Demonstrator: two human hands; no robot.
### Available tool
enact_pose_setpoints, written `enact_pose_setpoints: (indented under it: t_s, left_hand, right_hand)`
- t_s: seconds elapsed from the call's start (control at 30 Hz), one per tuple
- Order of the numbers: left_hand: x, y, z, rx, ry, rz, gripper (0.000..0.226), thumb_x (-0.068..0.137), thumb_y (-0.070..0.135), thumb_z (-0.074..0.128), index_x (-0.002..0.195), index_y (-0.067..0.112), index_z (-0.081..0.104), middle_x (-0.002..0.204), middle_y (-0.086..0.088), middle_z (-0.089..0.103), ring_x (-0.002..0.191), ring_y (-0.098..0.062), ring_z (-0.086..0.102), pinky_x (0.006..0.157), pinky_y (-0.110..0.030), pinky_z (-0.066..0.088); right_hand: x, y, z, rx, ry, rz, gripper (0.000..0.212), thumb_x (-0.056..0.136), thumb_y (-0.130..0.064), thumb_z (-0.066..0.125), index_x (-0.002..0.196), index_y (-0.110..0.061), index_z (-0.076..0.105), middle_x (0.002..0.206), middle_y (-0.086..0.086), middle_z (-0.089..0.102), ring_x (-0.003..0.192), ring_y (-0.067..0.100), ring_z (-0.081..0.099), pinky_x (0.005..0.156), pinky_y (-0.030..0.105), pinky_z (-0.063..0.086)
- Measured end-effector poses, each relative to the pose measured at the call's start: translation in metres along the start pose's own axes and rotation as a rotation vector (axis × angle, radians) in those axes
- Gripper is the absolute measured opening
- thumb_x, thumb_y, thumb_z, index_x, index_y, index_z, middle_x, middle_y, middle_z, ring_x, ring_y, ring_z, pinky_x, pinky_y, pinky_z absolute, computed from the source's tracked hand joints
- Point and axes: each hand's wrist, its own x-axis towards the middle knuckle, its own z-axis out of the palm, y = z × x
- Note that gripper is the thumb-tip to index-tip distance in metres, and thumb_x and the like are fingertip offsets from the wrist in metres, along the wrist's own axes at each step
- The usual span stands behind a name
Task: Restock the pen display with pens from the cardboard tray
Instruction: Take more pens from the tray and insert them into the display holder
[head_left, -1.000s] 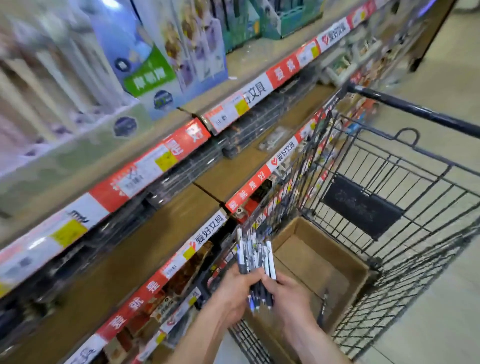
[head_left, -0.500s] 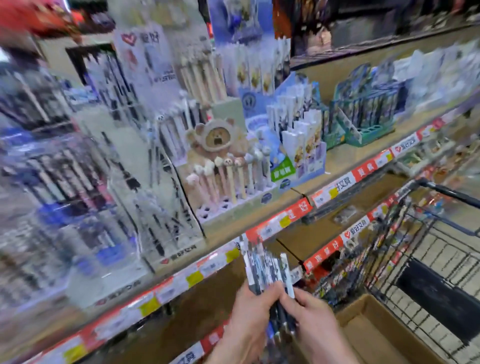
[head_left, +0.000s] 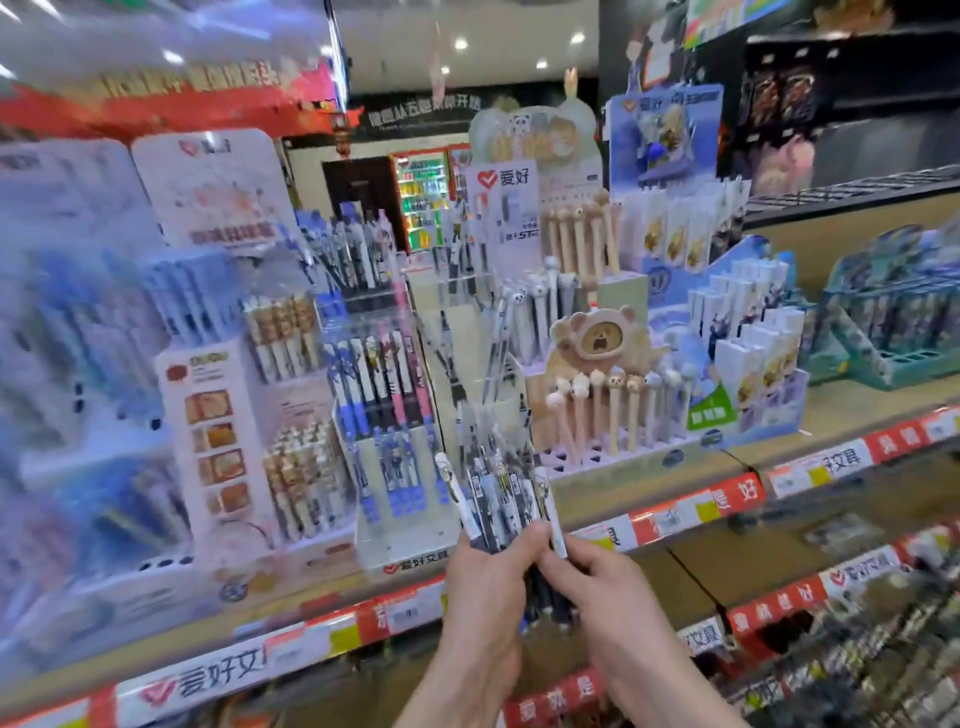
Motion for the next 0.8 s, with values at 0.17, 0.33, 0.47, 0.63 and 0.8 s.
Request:
enact_pose_setpoints:
  t_s: [0.17,0.33,0.47,0.63,0.8]
  left_hand:
    - [-0.003,0.031,-0.035,0.037,0.049,0.103,0.016,0.081,-0.001,0.077,0.097,0.002,0.073,0.089,-0.02,0.078,0.088,-0.041,0.075,0.087,-0.062,0.057]
    - [-0.003,0.053,-0.077,0.06,0.095,0.17,0.015,0.083,-0.001,0.075,0.097,-0.004,0.072,0.086,-0.023,0.077,0.079,-0.036,0.076,0.07,-0.044,0.062]
    - [0.003,0.064,-0.108,0.064,0.145,0.161,0.012,0.084,0.001,0.075,0.091,-0.008,0.073,0.085,-0.029,0.075,0.081,-0.043,0.074,0.074,-0.055,0.061]
    - [0.013,0.077,-0.135,0.101,0.134,0.202,0.012,0.083,0.002,0.076,0.087,-0.008,0.071,0.078,-0.022,0.075,0.072,-0.035,0.074,0.066,-0.044,0.06]
    - [0.025,0.088,-0.145,0.185,0.088,0.246,0.015,0.082,0.009,0.079,0.092,0.003,0.069,0.074,-0.011,0.076,0.07,-0.026,0.075,0.063,-0.038,0.058]
  right_hand:
    - [0.0,-0.001,0.043,-0.014,-0.074,-0.011,0.017,0.092,-0.002,0.065,0.085,-0.007,0.079,0.081,0.016,0.077,0.07,0.021,0.069,0.063,0.029,0.047]
    - [-0.004,-0.001,0.086,-0.069,-0.188,-0.018,0.018,0.096,-0.002,0.061,0.096,-0.011,0.077,0.082,0.004,0.079,0.071,0.012,0.074,0.059,0.017,0.051]
    - [-0.003,0.006,0.119,-0.137,-0.218,-0.016,0.023,0.1,-0.006,0.056,0.097,-0.015,0.077,0.091,0.004,0.079,0.094,0.021,0.075,0.081,0.031,0.059]
    - [-0.003,0.01,0.15,-0.124,-0.208,0.01,0.025,0.103,-0.016,0.053,0.097,-0.017,0.077,0.092,0.006,0.079,0.095,0.025,0.075,0.093,0.048,0.056]
    - [0.003,0.008,0.164,-0.082,-0.132,-0.007,0.023,0.102,-0.014,0.054,0.095,-0.011,0.076,0.088,0.008,0.079,0.089,0.023,0.075,0.084,0.04,0.06]
